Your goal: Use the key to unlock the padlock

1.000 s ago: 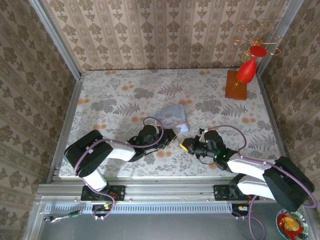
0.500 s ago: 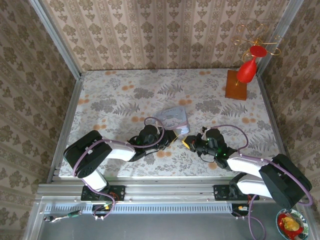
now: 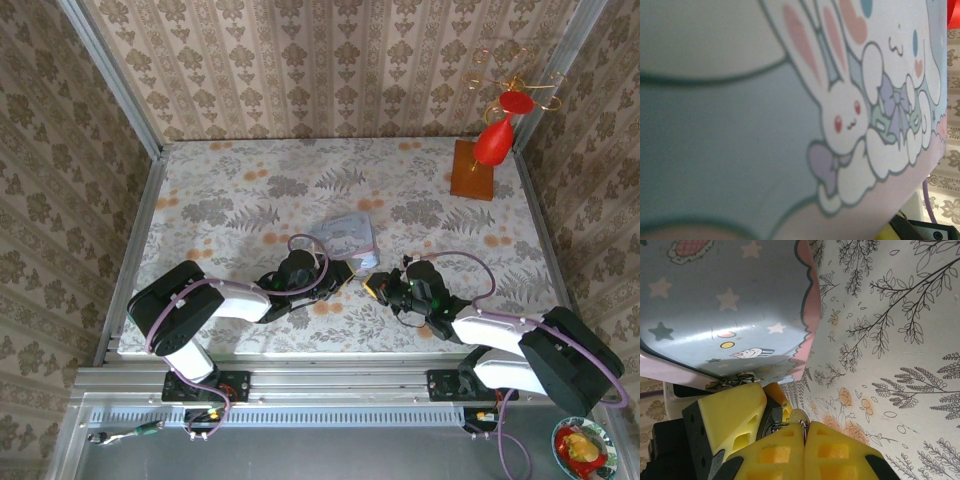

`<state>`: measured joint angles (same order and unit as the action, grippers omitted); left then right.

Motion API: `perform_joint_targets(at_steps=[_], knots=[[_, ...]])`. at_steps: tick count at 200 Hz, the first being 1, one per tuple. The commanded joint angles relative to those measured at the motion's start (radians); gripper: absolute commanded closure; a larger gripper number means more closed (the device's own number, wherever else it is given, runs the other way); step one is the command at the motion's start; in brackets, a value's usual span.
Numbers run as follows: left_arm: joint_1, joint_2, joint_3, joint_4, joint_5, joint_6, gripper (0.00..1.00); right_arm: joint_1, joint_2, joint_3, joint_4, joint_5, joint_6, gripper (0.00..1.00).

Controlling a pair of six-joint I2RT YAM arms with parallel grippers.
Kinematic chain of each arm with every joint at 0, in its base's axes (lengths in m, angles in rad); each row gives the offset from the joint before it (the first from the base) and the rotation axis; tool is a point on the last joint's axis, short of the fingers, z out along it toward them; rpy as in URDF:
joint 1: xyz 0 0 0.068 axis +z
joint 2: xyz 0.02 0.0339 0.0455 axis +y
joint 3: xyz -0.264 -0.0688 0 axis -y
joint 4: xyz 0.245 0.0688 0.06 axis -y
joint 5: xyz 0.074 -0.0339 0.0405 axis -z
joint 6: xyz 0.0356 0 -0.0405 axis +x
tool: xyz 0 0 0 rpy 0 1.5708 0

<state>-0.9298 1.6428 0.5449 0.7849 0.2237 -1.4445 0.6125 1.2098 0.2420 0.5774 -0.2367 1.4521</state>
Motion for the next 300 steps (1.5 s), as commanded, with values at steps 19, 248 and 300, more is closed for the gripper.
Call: perform_joint_targets(at_steps=[19, 248, 300], knots=[[-0.045, 0.003, 0.053, 0.066, 0.127, 0.001, 0.98, 0.051, 0.026, 0.040, 0.130, -0.050, 0.016, 1.00], [-0.039, -0.015, 0.031, 0.048, 0.114, 0.003, 0.98, 0.112, -0.047, 0.060, 0.060, 0.007, 0.015, 1.00], [-0.024, -0.040, 0.015, 0.026, 0.108, 0.013, 0.98, 0.090, -0.118, 0.048, -0.103, 0.033, -0.042, 1.00]])
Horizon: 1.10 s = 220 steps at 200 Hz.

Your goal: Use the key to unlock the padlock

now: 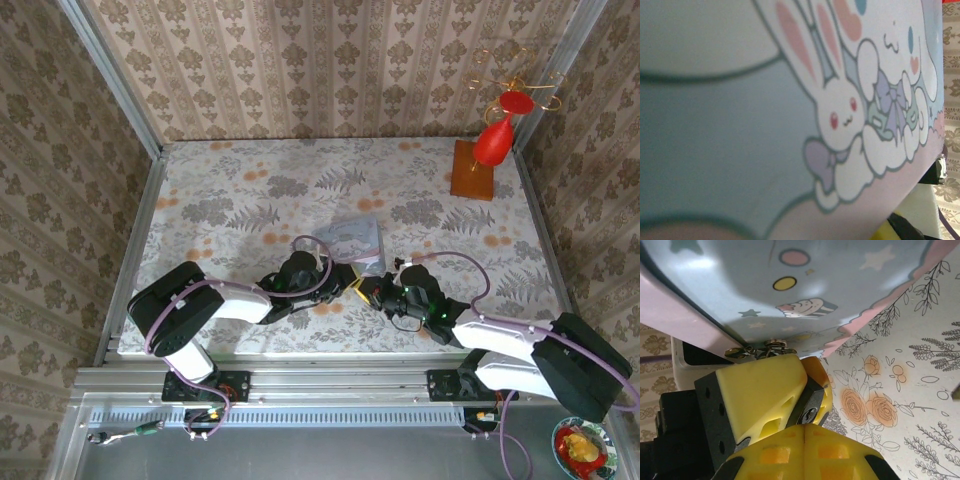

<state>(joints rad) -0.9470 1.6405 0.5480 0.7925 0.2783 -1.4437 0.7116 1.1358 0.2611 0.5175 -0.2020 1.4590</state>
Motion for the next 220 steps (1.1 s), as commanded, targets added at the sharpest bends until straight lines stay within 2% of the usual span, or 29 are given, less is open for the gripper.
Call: perform_joint_targets(at_steps=[1, 38, 55, 105, 121, 140, 220], knots=[[-0.006, -0.039, 0.012, 0.018, 0.053, 0.012, 0.98, -0.009, -0.044, 0.029, -0.045, -0.001, -0.050, 1.00], [0.002, -0.052, 0.015, -0.007, 0.049, 0.025, 0.98, -0.013, -0.075, 0.030, -0.108, 0.003, -0.081, 0.98], [0.013, -0.057, 0.012, -0.023, 0.047, 0.037, 0.98, -0.022, -0.100, 0.046, -0.198, 0.008, -0.124, 0.96], [0.059, -0.082, 0.041, -0.253, -0.001, 0.185, 0.99, -0.064, -0.167, 0.161, -0.656, 0.111, -0.444, 0.73], [0.065, -0.079, 0.066, -0.323, -0.022, 0.235, 0.98, -0.064, -0.133, 0.210, -0.754, 0.148, -0.525, 0.70], [0.078, -0.063, 0.085, -0.359, -0.037, 0.270, 0.98, -0.063, -0.062, 0.247, -0.791, 0.172, -0.581, 0.69], [0.123, 0.007, 0.093, -0.380, -0.024, 0.345, 0.98, -0.024, 0.229, 0.401, -0.840, 0.283, -0.649, 0.70]])
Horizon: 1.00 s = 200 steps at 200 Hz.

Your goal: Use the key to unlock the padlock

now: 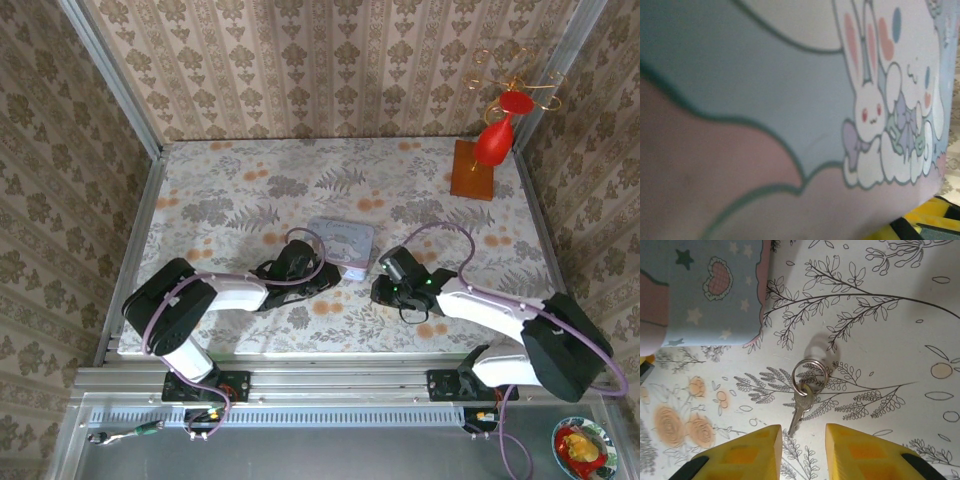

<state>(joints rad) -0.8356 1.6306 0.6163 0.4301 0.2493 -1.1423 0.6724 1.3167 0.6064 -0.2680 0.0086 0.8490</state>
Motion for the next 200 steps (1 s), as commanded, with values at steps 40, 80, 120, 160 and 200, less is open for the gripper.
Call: perform_joint_targets(at_steps=[40, 80, 120, 160, 200], knots=[[0.015, 0.030, 0.016, -0.014, 0.013, 0.058, 0.96, 0.028, 0.152, 0.116, -0.083, 0.104, -0.045, 0.71], [0.017, 0.041, 0.001, 0.014, 0.022, 0.055, 0.93, 0.054, 0.229, 0.169, -0.117, 0.137, -0.048, 0.71], [0.017, 0.049, -0.021, 0.049, 0.030, 0.041, 0.91, 0.075, 0.302, 0.206, -0.141, 0.162, -0.041, 0.80], [0.016, 0.042, -0.033, 0.053, 0.028, 0.040, 0.90, 0.077, 0.280, 0.182, -0.117, 0.167, -0.021, 0.98], [0.015, 0.015, -0.045, 0.046, 0.017, 0.054, 0.84, 0.077, 0.209, 0.147, -0.102, 0.182, -0.001, 1.00]])
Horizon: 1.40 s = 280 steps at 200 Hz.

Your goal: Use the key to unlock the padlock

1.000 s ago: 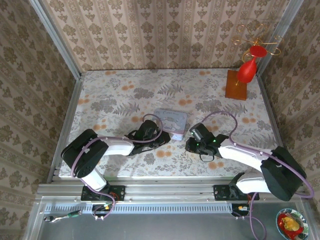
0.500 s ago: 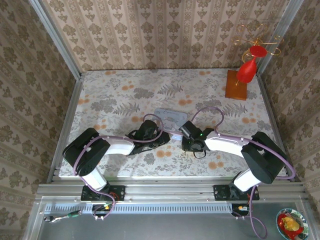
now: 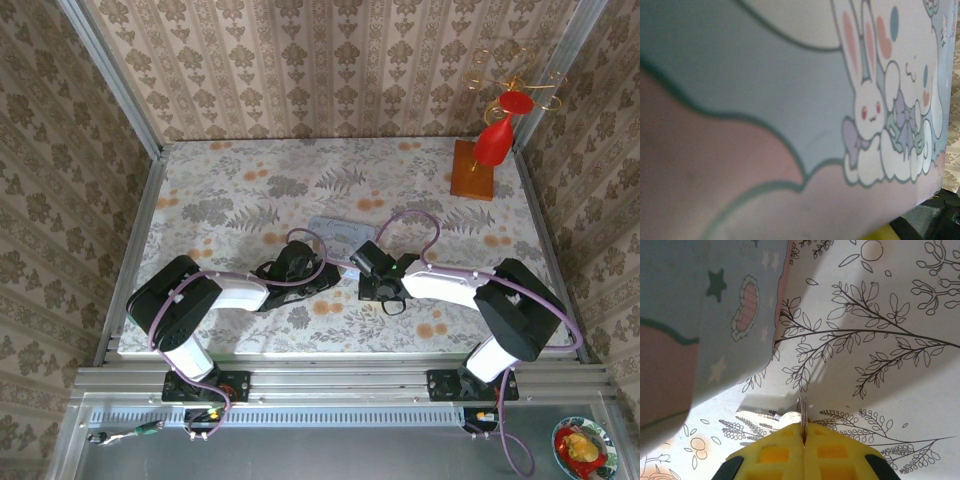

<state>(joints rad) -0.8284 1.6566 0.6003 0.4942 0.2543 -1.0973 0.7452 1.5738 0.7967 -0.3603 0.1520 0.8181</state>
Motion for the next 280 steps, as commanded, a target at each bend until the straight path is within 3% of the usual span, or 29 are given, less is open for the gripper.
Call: perform_joint_targets(at_steps=[1, 27, 52, 93, 132, 200, 244, 280], knots=[[0.008, -0.012, -0.029, -0.019, 0.011, 0.010, 0.84, 0.005, -0.052, -0.044, -0.008, 0.039, 0.030, 1.00], [0.010, -0.056, -0.039, -0.057, -0.013, 0.039, 0.80, 0.004, -0.145, -0.088, 0.025, 0.033, 0.038, 1.00], [0.009, -0.109, -0.052, -0.081, -0.033, 0.080, 0.68, 0.004, -0.256, -0.135, 0.061, -0.010, 0.050, 1.00], [0.006, -0.220, -0.080, -0.115, -0.064, 0.159, 0.58, 0.004, -0.415, -0.215, 0.108, -0.071, 0.128, 1.00], [-0.043, -0.333, -0.104, -0.085, -0.076, 0.345, 0.55, 0.006, -0.555, -0.236, 0.125, -0.125, 0.205, 1.00], [-0.183, -0.469, -0.252, 0.295, -0.078, 0.864, 0.56, 0.059, -0.738, -0.166, 0.074, -0.124, 0.284, 1.00], [-0.196, -0.403, -0.269, 0.488, 0.011, 1.052, 0.56, 0.130, -0.762, -0.138, 0.116, -0.109, 0.327, 1.00], [-0.199, -0.302, -0.285, 0.676, 0.034, 1.099, 0.60, 0.176, -0.761, -0.119, 0.141, -0.099, 0.340, 1.00]])
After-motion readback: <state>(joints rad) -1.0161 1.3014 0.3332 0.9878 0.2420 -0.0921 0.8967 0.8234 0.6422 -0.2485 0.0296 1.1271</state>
